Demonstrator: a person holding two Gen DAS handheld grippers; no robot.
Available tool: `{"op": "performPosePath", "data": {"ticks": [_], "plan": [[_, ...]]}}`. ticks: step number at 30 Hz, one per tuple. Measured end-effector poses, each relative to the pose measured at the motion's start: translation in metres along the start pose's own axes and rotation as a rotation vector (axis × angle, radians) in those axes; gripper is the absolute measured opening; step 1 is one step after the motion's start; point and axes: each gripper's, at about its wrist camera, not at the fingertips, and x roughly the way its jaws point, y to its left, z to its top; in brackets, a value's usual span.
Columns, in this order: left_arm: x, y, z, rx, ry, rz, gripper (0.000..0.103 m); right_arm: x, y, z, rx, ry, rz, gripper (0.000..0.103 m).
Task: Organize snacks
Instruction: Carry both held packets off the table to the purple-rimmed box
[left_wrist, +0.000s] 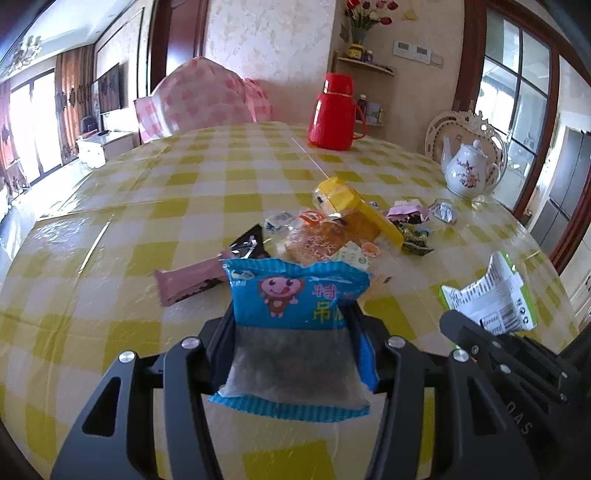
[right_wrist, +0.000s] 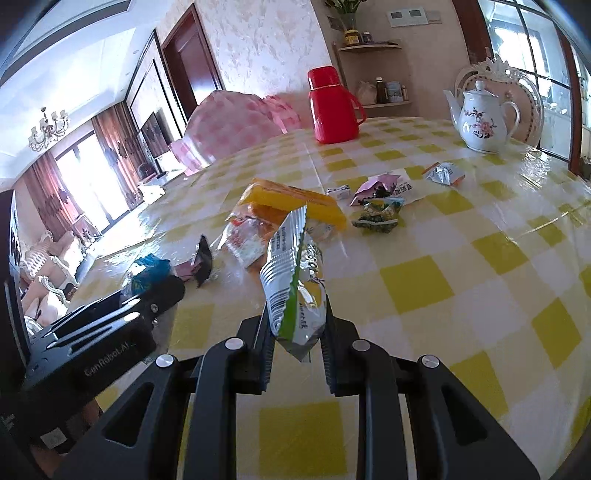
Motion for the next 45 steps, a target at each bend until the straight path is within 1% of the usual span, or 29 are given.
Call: {"op": "performPosePath", "data": {"ticks": [3,4,6,9,15,24,33,36,40,42,45], "plan": [[-0.017,0.011,-0.011,-0.019,-0.017,0.025,0.054,-0.011,0.006,-0.006,0.009,-0.009,0.019,0.023],[-0.023,0.016,-0.017,-0.028,-0.01,0.031,0.054,-0.017,0.009,-0.009,0.012,-0.013,0.026,0.023],[-0.032,0.026,-0.026,-0.049,0.006,0.021,0.054,-0.024,0.015,-0.012,0.019,-0.015,0.041,0.023],[-0.048,0.038,-0.036,-0.05,0.0,0.037,0.054,-0.036,0.03,-0.021,0.009,-0.018,0.069,0.023],[-0.075,0.067,-0.053,-0.083,-0.006,0.057,0.054,-0.053,0.069,-0.039,-0.036,-0.021,0.116,0.023],[-0.127,0.116,-0.079,-0.127,-0.051,0.106,0.054,-0.069,0.124,-0.061,-0.117,-0.003,0.171,0.023],[-0.182,0.174,-0.1,-0.197,-0.108,0.164,0.054,-0.101,0.202,-0.092,-0.272,-0.006,0.241,0.023],[-0.202,0.199,-0.111,-0.224,-0.122,0.196,0.054,-0.11,0.234,-0.105,-0.329,-0.001,0.271,0.023],[-0.225,0.238,-0.124,-0.265,-0.12,0.25,0.054,-0.118,0.272,-0.122,-0.408,0.01,0.316,0.023],[-0.234,0.257,-0.127,-0.294,-0.121,0.269,0.054,-0.119,0.294,-0.131,-0.452,0.026,0.346,0.023],[-0.25,0.287,-0.13,-0.344,-0.14,0.323,0.054,-0.119,0.323,-0.145,-0.51,0.049,0.383,0.023]]}}
